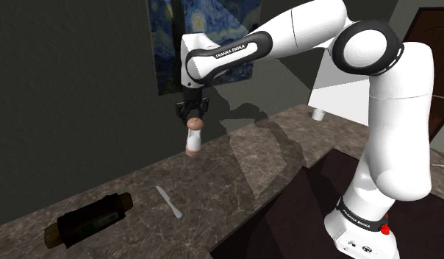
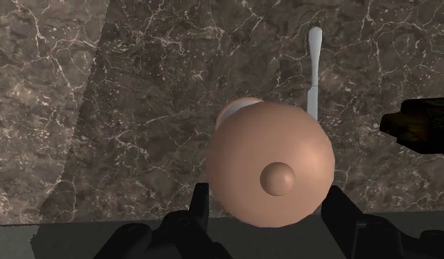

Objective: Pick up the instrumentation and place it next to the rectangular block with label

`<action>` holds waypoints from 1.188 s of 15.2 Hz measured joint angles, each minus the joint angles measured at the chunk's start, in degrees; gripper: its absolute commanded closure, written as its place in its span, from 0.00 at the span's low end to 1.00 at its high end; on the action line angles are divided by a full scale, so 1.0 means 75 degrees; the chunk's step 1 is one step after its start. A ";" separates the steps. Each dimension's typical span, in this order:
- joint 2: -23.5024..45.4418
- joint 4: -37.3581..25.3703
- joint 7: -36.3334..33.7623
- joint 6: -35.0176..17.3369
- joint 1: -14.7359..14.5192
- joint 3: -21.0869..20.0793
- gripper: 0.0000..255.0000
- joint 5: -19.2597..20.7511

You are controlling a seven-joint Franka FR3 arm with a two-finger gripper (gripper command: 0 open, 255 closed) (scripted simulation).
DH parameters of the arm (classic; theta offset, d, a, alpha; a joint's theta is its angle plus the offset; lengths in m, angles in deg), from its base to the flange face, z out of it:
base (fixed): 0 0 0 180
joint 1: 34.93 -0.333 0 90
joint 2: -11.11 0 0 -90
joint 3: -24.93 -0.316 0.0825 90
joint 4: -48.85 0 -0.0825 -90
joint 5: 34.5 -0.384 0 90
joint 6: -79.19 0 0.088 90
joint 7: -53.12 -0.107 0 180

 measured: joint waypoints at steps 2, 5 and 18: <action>0.0302 -0.0265 -0.0318 -0.0025 -0.0220 -0.0075 1.00 0.0075; 0.0745 -0.0765 -0.0763 0.0045 -0.0551 -0.0172 1.00 0.0184; 0.3821 -0.5141 -0.2366 0.1416 -0.2200 -0.0347 1.00 0.0619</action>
